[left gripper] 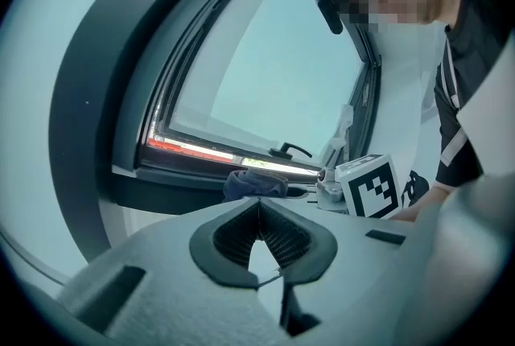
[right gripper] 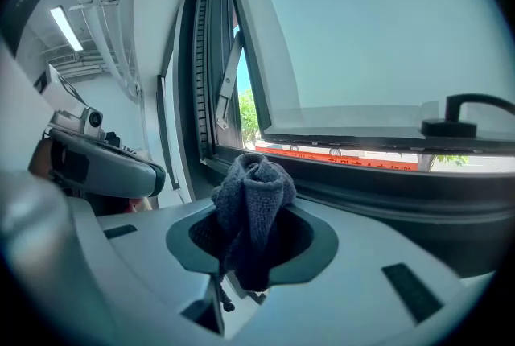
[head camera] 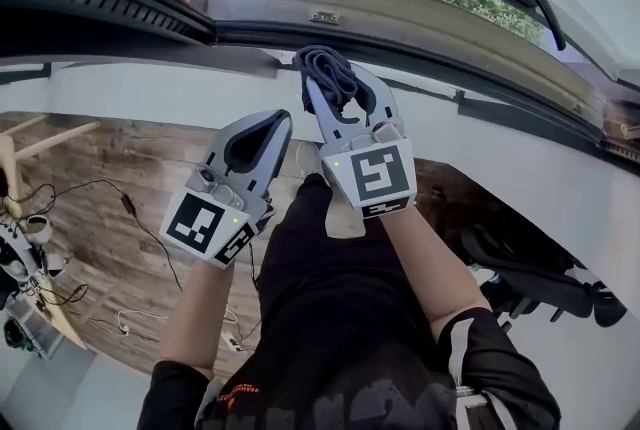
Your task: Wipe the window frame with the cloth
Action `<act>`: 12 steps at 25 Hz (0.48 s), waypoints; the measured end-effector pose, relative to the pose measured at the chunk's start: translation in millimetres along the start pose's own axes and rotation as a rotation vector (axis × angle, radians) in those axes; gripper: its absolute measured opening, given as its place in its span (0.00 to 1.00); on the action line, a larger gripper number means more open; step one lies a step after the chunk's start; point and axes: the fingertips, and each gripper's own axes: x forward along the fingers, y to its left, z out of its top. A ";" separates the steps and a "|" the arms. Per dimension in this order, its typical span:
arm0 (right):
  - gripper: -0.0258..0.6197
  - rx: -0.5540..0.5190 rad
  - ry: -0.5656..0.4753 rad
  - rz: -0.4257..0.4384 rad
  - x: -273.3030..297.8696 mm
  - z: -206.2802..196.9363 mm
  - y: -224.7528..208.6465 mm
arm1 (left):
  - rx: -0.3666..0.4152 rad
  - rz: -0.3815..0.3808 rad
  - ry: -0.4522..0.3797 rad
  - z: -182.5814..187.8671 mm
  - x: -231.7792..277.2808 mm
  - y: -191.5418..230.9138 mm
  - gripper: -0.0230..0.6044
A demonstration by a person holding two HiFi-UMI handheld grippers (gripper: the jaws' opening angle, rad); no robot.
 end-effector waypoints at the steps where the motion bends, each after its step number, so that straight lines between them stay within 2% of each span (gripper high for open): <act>1: 0.20 0.003 0.000 -0.006 -4.3 -1.0 -4.6 | 0.003 -0.009 0.003 0.2 4.3 -4.8 0.07; 12: 0.20 0.030 0.010 -0.084 -56.1 -16.0 -60.7 | 0.041 -0.097 0.037 4.4 51.9 -57.6 0.07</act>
